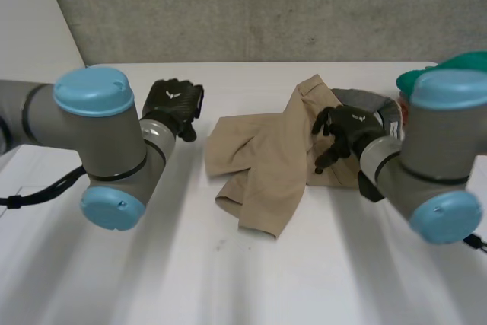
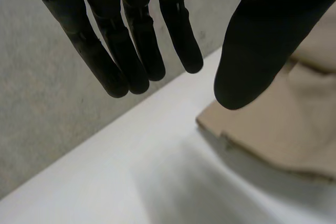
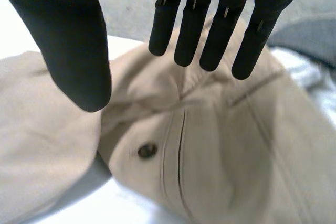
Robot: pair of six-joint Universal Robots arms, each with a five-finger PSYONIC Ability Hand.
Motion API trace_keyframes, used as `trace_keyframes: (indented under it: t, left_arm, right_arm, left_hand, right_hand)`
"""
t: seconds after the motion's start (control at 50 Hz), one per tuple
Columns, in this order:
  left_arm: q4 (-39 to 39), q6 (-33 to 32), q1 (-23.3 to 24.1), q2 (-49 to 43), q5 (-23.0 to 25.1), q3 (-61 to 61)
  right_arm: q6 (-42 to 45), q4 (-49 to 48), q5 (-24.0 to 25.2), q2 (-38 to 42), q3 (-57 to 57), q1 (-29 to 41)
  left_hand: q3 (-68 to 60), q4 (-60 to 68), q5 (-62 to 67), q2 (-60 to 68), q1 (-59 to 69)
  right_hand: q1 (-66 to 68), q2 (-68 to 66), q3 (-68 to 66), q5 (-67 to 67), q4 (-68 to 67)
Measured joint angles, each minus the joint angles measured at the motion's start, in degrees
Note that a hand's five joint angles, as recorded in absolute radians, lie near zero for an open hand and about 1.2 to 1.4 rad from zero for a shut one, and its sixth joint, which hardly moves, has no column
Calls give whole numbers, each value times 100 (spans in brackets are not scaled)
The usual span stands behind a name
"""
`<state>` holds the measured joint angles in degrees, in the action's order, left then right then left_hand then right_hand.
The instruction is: Fold the laundry.
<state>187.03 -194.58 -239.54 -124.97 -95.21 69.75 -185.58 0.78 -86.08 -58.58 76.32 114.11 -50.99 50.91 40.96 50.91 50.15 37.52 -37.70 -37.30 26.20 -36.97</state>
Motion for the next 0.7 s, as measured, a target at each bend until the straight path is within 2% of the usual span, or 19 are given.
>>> trace_keyframes:
  t: [0.02, 0.08, 0.12, 0.14, 0.24, 0.34, 0.44, 0.6, 0.66, 0.68, 0.7]
  left_arm:
    - [-40, 15, 112, 220, -15, 95]
    - [-108, 72, 315, 476, -43, 206]
    - [-176, 157, 505, 628, -95, 272]
    - [-232, 241, 650, 693, -153, 291]
    - [-459, 677, 1214, 615, -525, 166]
    - [-692, 1112, 1705, 34, -1049, -338]
    - [-1116, 1321, 1996, -814, -1547, -1129]
    - [-2204, 1360, 2203, -1994, -1901, -2476]
    - [-2611, 1383, 2233, -2190, -1901, -2796]
    - [-2672, 1388, 2238, -2212, -1898, -2843]
    - [-2849, 1401, 2252, -2270, -1883, -2965]
  right_arm:
    - [180, 167, 300, -143, -72, -98]
    - [623, 409, 719, -271, -260, -217]
    - [1054, 571, 1000, -306, -451, -287]
    - [1359, 646, 1149, -294, -592, -317]
    - [2875, 670, 1541, 75, -1333, -375]
    - [4347, 369, 1642, 864, -2170, -380]
    - [5373, 111, 1667, 1693, -2886, -386]
    - [5966, -304, 1936, 2880, -3853, -378]
    - [5960, -411, 2005, 3163, -4099, -381]
    - [5954, -426, 2014, 3211, -4141, -382]
    - [5930, -467, 2034, 3350, -4268, -386]
  left_hand:
    - [524, -540, -546, -554, -522]
    - [699, -725, -729, -707, -696]
    - [1462, -1494, -1515, -1468, -1487]
    - [2236, -2290, -2317, -2237, -2310]
    - [3402, -3442, -3494, -3396, -3346]
    - [3457, -3483, -3548, -3457, -3358]
    - [3457, -3483, -3548, -3457, -3358]
    - [3442, -3467, -3528, -3452, -3348]
    - [2445, -2415, -2423, -2347, -2293]
    - [2445, -2415, -2423, -2347, -2293]
    - [1472, -1434, -1454, -1418, -1797]
  right_hand:
    - [-198, 176, 218, -198, 182]
    - [-455, 451, 452, -455, 402]
    - [-656, 705, 657, -659, 626]
    - [-837, 910, 834, -862, 815]
    - [-1270, 1243, 1233, -1331, 1299]
    - [-1271, 1243, 1234, -1372, 1317]
    - [-1271, 1243, 1234, -1372, 1317]
    - [-1203, 1206, 1185, -1185, 1220]
    - [-332, 380, 326, -319, 383]
    - [-103, 120, 160, -93, 134]
    - [566, -670, -673, 665, -695]
